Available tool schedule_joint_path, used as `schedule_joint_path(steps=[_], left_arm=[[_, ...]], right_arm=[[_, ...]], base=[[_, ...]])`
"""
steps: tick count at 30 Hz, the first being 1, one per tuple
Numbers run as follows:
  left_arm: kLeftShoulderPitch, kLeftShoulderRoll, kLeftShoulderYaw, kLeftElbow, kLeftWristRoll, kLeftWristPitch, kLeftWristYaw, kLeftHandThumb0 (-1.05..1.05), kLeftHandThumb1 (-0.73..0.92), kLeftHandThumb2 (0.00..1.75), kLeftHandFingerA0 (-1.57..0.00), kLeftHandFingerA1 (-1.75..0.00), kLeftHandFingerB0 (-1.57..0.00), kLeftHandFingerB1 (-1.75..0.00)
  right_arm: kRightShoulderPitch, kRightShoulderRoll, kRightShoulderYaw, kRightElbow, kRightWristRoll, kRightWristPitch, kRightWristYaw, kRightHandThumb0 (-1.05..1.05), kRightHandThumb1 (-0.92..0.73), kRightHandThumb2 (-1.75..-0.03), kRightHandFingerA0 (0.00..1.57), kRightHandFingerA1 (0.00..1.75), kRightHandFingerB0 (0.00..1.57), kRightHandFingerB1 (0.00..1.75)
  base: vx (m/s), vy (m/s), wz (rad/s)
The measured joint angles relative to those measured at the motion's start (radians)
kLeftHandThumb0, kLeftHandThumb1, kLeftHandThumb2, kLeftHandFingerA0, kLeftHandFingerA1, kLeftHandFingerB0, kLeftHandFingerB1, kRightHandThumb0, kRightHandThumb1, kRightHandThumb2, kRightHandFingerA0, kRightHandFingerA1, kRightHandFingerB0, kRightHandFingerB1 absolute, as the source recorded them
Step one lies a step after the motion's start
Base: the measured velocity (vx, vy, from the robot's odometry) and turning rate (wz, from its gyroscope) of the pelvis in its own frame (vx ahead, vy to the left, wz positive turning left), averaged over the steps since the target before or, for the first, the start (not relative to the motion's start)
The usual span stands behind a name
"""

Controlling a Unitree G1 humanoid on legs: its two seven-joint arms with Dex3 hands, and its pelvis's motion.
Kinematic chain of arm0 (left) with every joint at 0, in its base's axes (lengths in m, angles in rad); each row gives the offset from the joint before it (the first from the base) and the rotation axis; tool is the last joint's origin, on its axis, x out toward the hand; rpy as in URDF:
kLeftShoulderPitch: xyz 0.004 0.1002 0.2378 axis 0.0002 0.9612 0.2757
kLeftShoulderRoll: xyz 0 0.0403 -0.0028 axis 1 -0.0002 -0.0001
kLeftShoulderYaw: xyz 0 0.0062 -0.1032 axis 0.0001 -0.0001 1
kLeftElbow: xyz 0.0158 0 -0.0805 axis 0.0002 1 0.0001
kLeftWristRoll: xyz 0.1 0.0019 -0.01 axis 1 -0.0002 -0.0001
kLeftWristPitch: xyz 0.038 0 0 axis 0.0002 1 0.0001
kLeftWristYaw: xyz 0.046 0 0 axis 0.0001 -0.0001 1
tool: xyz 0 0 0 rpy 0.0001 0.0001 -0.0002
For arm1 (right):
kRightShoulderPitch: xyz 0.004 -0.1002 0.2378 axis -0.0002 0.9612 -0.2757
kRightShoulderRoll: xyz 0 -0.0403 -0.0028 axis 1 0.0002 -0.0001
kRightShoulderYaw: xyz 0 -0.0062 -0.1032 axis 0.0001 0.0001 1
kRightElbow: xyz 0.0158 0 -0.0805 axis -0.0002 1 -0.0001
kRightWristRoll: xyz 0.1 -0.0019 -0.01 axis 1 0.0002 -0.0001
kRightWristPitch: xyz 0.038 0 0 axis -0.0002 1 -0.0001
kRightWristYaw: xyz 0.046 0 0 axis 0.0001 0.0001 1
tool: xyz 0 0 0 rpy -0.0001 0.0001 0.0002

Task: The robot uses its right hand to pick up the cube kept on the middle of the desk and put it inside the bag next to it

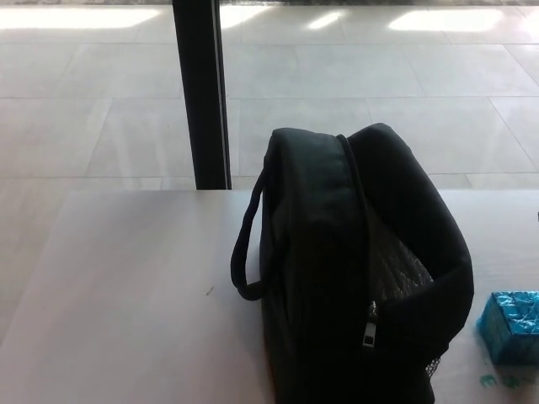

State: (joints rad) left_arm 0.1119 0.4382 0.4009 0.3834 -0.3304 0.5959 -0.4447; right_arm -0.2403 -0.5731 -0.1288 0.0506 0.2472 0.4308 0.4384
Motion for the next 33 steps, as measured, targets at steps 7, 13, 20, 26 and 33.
schedule_joint_path(steps=[7, 13, 20, 26, 33], left_arm=[[0.003, 0.001, -0.010, -0.003, 0.002, 0.000, 0.000, -0.50, 0.76, 0.62, -0.29, -0.51, -0.28, -0.43], [0.004, 0.000, -0.011, -0.006, 0.002, 0.000, 0.001, -0.54, 0.53, 0.90, -0.28, -0.59, -0.22, -0.52], [0.005, 0.001, -0.011, -0.001, 0.003, 0.000, 0.001, -0.56, 0.55, 0.90, -0.28, -0.59, -0.24, -0.53], [0.003, 0.004, -0.011, -0.004, 0.002, 0.003, 0.001, -0.57, 0.55, 0.90, -0.28, -0.59, -0.26, -0.55], [-0.004, 0.008, -0.009, -0.003, 0.002, 0.009, 0.002, -0.56, 0.54, 0.90, -0.27, -0.59, -0.25, -0.55]], right_arm=[[-0.069, -0.016, 0.120, 0.082, -0.084, -0.054, 0.001, -1.05, -0.76, -1.22, 0.00, 0.18, 0.00, 0.02], [-0.127, -0.045, 0.230, 0.135, -0.176, -0.061, -0.006, -1.05, -0.73, -1.19, 0.00, 0.20, 0.00, 0.01], [-0.173, -0.042, 0.298, 0.238, -0.265, -0.061, -0.040, -1.05, -0.74, -1.19, 0.00, 0.19, 0.00, 0.02], [-0.177, -0.015, 0.339, 0.263, -0.340, -0.061, -0.077, -1.01, -0.76, -1.20, 0.00, 0.20, 0.00, 0.06], [-0.178, -0.002, 0.380, 0.241, -0.398, -0.060, -0.085, -1.05, -0.73, -1.02, 0.00, 0.00, 0.00, 0.05]], base=[[0.00, 0.000, 0.00], [0.00, 0.000, 0.00], [0.00, 0.000, 0.00], [0.00, 0.000, 0.00], [0.00, 0.000, 0.00]])
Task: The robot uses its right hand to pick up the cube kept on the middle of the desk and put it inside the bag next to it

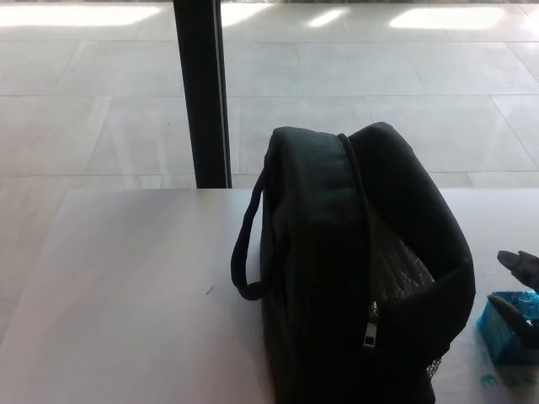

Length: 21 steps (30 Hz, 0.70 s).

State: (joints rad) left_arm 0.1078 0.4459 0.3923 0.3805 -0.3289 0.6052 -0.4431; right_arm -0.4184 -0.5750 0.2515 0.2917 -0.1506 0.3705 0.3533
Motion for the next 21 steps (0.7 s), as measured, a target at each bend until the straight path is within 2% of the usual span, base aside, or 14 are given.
schedule_joint_path(steps=[3, 4, 5, 6, 7, 8, 10, 11, 14, 16, 17, 18, 19, 21], left_arm=[[-0.003, 0.004, -0.001, 0.000, 0.000, 0.000, 0.000, -0.57, 0.55, 0.91, -0.27, -0.59, -0.24, -0.54], [-0.003, 0.006, -0.003, 0.000, 0.001, 0.000, -0.001, -0.50, 0.75, 0.62, -0.28, -0.53, -0.29, -0.45], [-0.004, 0.008, -0.005, 0.000, 0.001, 0.000, -0.001, -0.57, 0.56, 0.91, -0.26, -0.59, -0.24, -0.54], [-0.005, 0.010, -0.008, 0.000, 0.001, 0.000, -0.001, -0.57, 0.56, 0.91, -0.26, -0.59, -0.24, -0.54], [-0.005, 0.011, -0.010, 0.000, 0.001, 0.000, -0.001, -0.56, 0.56, 0.91, -0.26, -0.58, -0.26, -0.55], [-0.005, 0.011, -0.011, 0.000, 0.001, 0.000, -0.001, -0.58, 0.56, 0.91, -0.26, -0.58, -0.27, -0.55], [-0.007, 0.012, -0.012, 0.005, 0.001, 0.000, -0.002, -0.58, 0.56, 0.90, -0.26, -0.58, -0.27, -0.55], [-0.008, 0.013, -0.012, 0.008, 0.001, 0.000, -0.002, -0.59, 0.57, 0.91, -0.27, -0.59, -0.28, -0.56], [-0.017, 0.018, -0.012, 0.015, 0.001, 0.000, -0.001, -0.59, 0.56, 0.90, -0.30, -0.60, -0.28, -0.55], [-0.020, 0.019, -0.012, 0.018, 0.001, 0.000, 0.000, -0.60, 0.55, 0.91, -0.27, -0.59, -0.23, -0.53], [-0.021, 0.020, -0.013, 0.019, 0.001, 0.000, -0.001, -0.58, 0.55, 0.91, -0.27, -0.59, -0.23, -0.53], [-0.021, 0.021, -0.014, 0.019, 0.001, 0.000, -0.001, -0.57, 0.54, 0.90, -0.28, -0.59, -0.23, -0.53], [-0.021, 0.021, -0.014, 0.019, 0.001, 0.000, -0.001, -0.57, 0.54, 0.90, -0.27, -0.59, -0.24, -0.53], [-0.022, 0.021, -0.015, 0.019, 0.001, 0.000, 0.000, -0.57, 0.54, 0.90, -0.27, -0.59, -0.24, -0.53]], right_arm=[[0.004, 0.018, 0.001, -0.024, -0.008, 0.001, 0.000, -1.05, -0.70, -1.02, 0.00, 0.00, 0.00, 0.06], [0.006, 0.024, 0.001, -0.028, -0.009, 0.001, 0.000, -1.04, -0.68, -1.01, 0.00, 0.00, 0.02, 0.07], [0.006, 0.027, 0.001, -0.029, -0.010, 0.001, 0.001, -1.01, -0.68, -1.12, 0.00, 0.17, 0.00, 0.08], [0.006, 0.028, 0.004, -0.029, -0.014, 0.001, 0.002, -1.01, -0.68, -1.12, 0.00, 0.17, 0.00, 0.08], [0.006, 0.027, 0.009, -0.028, -0.019, 0.001, 0.003, -1.00, -0.84, -0.65, 0.00, 0.00, 0.00, 0.13], [0.005, 0.027, 0.014, -0.028, -0.024, 0.001, 0.005, -1.03, -0.67, -1.09, 0.00, 0.15, 0.00, 0.05], [0.002, 0.025, 0.024, -0.028, -0.036, 0.002, 0.010, -1.02, -0.66, -1.07, 0.00, 0.15, 0.00, 0.04], [0.000, 0.023, 0.029, -0.028, -0.041, 0.003, 0.013, -0.91, -0.57, -0.94, 0.00, 0.19, 0.00, 0.10], [-0.010, 0.014, 0.058, -0.020, -0.064, 0.031, 0.035, -0.91, -0.52, -0.81, 0.00, 0.11, 0.09, 0.03], [-0.018, 0.003, 0.077, -0.013, -0.075, 0.053, 0.060, -0.91, -0.51, -0.77, 0.00, 0.06, 0.13, 0.02], [-0.027, -0.006, 0.087, -0.010, -0.080, 0.061, 0.072, -0.84, -0.47, -0.74, 0.00, 0.04, 0.12, 0.09], [-0.034, -0.017, 0.098, -0.009, -0.085, 0.068, 0.086, -0.82, -0.46, -0.72, 0.00, 0.04, 0.13, 0.09], [-0.040, -0.026, 0.112, -0.008, -0.091, 0.071, 0.098, -0.80, -0.46, -0.73, 0.00, 0.05, 0.06, 0.13], [-0.051, -0.046, 0.138, -0.010, -0.103, 0.073, 0.120, -0.80, -0.46, -0.73, 0.00, 0.05, 0.06, 0.13]], base=[[0.00, 0.000, 0.00], [0.00, 0.000, 0.00], [0.00, 0.000, 0.00], [0.00, 0.000, 0.00], [0.00, 0.000, 0.00], [0.00, 0.000, 0.00], [0.00, 0.000, 0.00], [0.00, 0.000, 0.00], [0.00, 0.000, 0.00], [0.00, 0.000, 0.00], [0.00, 0.000, 0.00], [0.00, 0.000, 0.00], [0.00, 0.000, 0.00], [0.00, 0.000, 0.00]])
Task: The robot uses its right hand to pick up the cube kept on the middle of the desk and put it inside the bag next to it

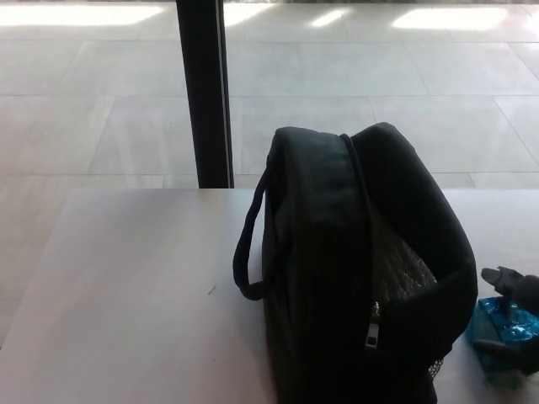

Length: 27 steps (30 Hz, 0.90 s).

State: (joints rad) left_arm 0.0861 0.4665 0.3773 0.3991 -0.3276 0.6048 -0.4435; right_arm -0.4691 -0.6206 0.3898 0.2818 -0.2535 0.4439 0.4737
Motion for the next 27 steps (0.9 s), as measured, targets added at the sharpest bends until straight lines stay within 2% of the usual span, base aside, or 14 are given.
schedule_joint_path(steps=[2, 3, 4, 7, 9, 10, 11, 12, 13, 14, 17, 20, 22, 27], left_arm=[[0.000, 0.000, 0.000, 0.001, 0.000, 0.000, 0.000, -0.58, 0.57, 0.92, -0.29, -0.60, -0.26, -0.55], [-0.001, 0.000, -0.001, 0.001, 0.000, 0.000, 0.000, -0.58, 0.56, 0.92, -0.31, -0.61, -0.25, -0.54], [-0.002, 0.000, -0.001, 0.001, 0.000, 0.000, 0.000, -0.59, 0.55, 0.91, -0.29, -0.60, -0.24, -0.53], [-0.005, 0.001, -0.004, 0.004, 0.001, 0.000, 0.000, -0.58, 0.55, 0.92, -0.31, -0.61, -0.23, -0.52], [-0.007, 0.001, -0.006, 0.005, 0.001, 0.000, 0.000, -0.58, 0.54, 0.91, -0.30, -0.60, -0.22, -0.52], [-0.009, 0.001, -0.007, 0.006, 0.001, 0.000, 0.000, -0.57, 0.55, 0.92, -0.30, -0.60, -0.22, -0.52], [-0.011, 0.001, -0.007, 0.007, 0.001, 0.000, 0.000, -0.57, 0.56, 0.93, -0.31, -0.61, -0.23, -0.53], [-0.015, 0.004, -0.009, 0.009, 0.001, 0.000, 0.000, -0.57, 0.56, 0.93, -0.31, -0.61, -0.23, -0.53], [-0.019, 0.007, -0.009, 0.009, 0.002, 0.000, 0.000, -0.56, 0.55, 0.92, -0.31, -0.61, -0.23, -0.53], [-0.022, 0.010, -0.009, 0.010, 0.002, 0.000, 0.000, -0.57, 0.57, 0.93, -0.31, -0.61, -0.24, -0.53], [-0.029, 0.012, -0.010, 0.013, 0.004, 0.000, 0.000, -0.56, 0.54, 0.91, -0.31, -0.60, -0.23, -0.53], [-0.037, 0.012, -0.010, 0.012, 0.004, 0.000, 0.000, -0.57, 0.54, 0.91, -0.30, -0.60, -0.23, -0.52], [-0.040, 0.012, -0.010, 0.013, 0.005, 0.000, 0.000, -0.57, 0.54, 0.90, -0.28, -0.59, -0.25, -0.53], [-0.042, 0.012, -0.010, 0.013, 0.006, 0.000, 0.001, -0.55, 0.53, 0.90, -0.28, -0.59, -0.23, -0.53]], right_arm=[[-0.009, -0.019, 0.024, -0.003, -0.015, 0.004, 0.022, -0.80, -0.43, -0.67, 0.00, 0.00, 0.06, 0.17], [-0.014, -0.023, 0.034, -0.003, -0.021, 0.006, 0.028, -0.79, -0.45, -0.73, 0.00, 0.10, 0.04, 0.23], [-0.022, -0.029, 0.048, -0.003, -0.029, 0.009, 0.037, -0.88, -0.49, -0.72, 0.00, 0.04, 0.16, 0.12], [-0.057, -0.050, 0.107, 0.005, -0.063, 0.011, 0.063, -0.73, -0.40, -0.73, 0.00, 0.23, 0.00, 0.12], [-0.083, -0.059, 0.145, 0.012, -0.085, 0.012, 0.079, -0.47, -0.25, -0.68, 0.00, 0.54, 0.00, 0.21], [-0.098, -0.063, 0.171, 0.018, -0.101, 0.012, 0.088, -0.34, -0.45, -0.54, 0.12, 0.58, 0.00, 0.20], [-0.105, -0.064, 0.184, 0.021, -0.109, 0.013, 0.093, -0.27, -0.41, -0.70, 0.44, 0.77, 0.04, 0.23], [-0.113, -0.065, 0.206, 0.024, -0.129, 0.016, 0.099, -0.27, -0.41, -0.70, 0.44, 0.77, 0.04, 0.23], [-0.111, -0.064, 0.218, 0.024, -0.147, 0.018, 0.098, -0.19, -0.55, -0.57, 0.68, 1.23, 0.11, 0.37], [-0.108, -0.064, 0.223, 0.020, -0.160, 0.020, 0.095, -0.22, -0.56, -0.65, 0.77, 1.18, 0.13, 0.40], [-0.068, -0.065, 0.221, -0.018, -0.209, 0.013, 0.045, -0.20, -0.69, -0.62, 0.62, 1.42, 0.10, 0.43], [-0.048, -0.065, 0.232, -0.039, -0.261, 0.001, -0.007, -0.35, -0.67, -0.75, 0.63, 1.34, 0.04, 0.45], [-0.044, -0.065, 0.246, -0.045, -0.295, -0.003, -0.033, -0.26, -0.71, -0.64, 0.65, 1.47, 0.60, 0.48], [-0.006, -0.073, 0.260, -0.044, -0.369, -0.052, -0.137, -0.28, -0.77, -0.65, 0.73, 1.60, 0.68, 0.56]], base=[[0.00, 0.000, 0.00], [0.00, 0.000, 0.00], [0.00, 0.000, 0.00], [0.00, 0.000, 0.00], [0.00, 0.000, 0.00], [0.00, 0.000, 0.00], [0.00, 0.000, 0.00], [0.00, 0.000, 0.00], [0.00, 0.000, 0.00], [0.00, 0.000, 0.00], [0.00, 0.000, 0.00], [0.00, 0.000, 0.00], [0.00, 0.000, 0.00], [0.00, 0.000, 0.00]])
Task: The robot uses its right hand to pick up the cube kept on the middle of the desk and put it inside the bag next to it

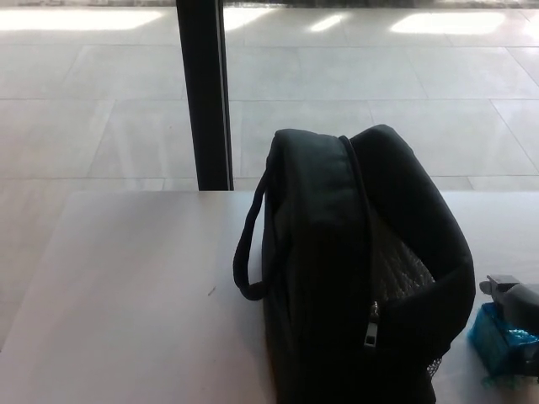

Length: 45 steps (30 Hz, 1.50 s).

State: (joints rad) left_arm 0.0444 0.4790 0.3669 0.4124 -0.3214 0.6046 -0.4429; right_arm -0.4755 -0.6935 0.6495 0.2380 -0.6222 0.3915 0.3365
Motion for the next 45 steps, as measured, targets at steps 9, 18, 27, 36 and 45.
schedule_joint_path(steps=[9, 18, 27, 36, 45], left_arm=[[0.001, 0.003, -0.001, 0.000, 0.004, 0.000, 0.001, -0.55, 0.55, 0.90, -0.31, -0.60, -0.25, -0.53], [0.000, 0.004, 0.000, 0.001, 0.003, 0.000, 0.004, -0.51, 0.54, 0.91, -0.28, -0.59, -0.21, -0.52], [0.001, 0.004, 0.002, 0.007, 0.004, 0.000, 0.004, -0.54, 0.54, 0.91, -0.31, -0.61, -0.22, -0.52], [0.011, 0.006, 0.002, 0.023, 0.004, 0.000, 0.004, -0.54, 0.54, 0.90, -0.28, -0.60, -0.23, -0.53], [0.020, 0.006, 0.009, 0.016, 0.002, 0.001, 0.008, -0.53, 0.54, 0.91, -0.29, -0.60, -0.22, -0.52]], right_arm=[[0.080, 0.000, -0.055, 0.041, -0.057, -0.113, -0.180, -0.28, -0.76, -0.72, 0.81, 1.55, 0.72, 0.50], [0.122, 0.018, -0.162, 0.089, -0.040, -0.247, -0.273, -0.24, -0.68, -0.79, 0.87, 1.62, 0.77, 0.64], [0.120, 0.035, -0.336, 0.112, 0.017, -0.391, -0.323, -0.16, -0.56, -0.95, 0.83, 1.75, 0.72, 1.58], [0.092, 0.068, -0.510, 0.058, 0.071, -0.414, -0.331, -0.16, -0.58, -1.01, 0.81, 1.75, 0.71, 1.49], [-0.035, 0.102, -0.632, 0.086, 0.144, -0.448, -0.332, -0.09, -0.52, -1.12, 0.86, 1.69, 0.74, 1.47]], base=[[0.00, 0.000, 0.00], [0.00, 0.000, 0.00], [0.00, 0.000, 0.00], [0.00, 0.000, 0.00], [0.00, 0.000, 0.00]])
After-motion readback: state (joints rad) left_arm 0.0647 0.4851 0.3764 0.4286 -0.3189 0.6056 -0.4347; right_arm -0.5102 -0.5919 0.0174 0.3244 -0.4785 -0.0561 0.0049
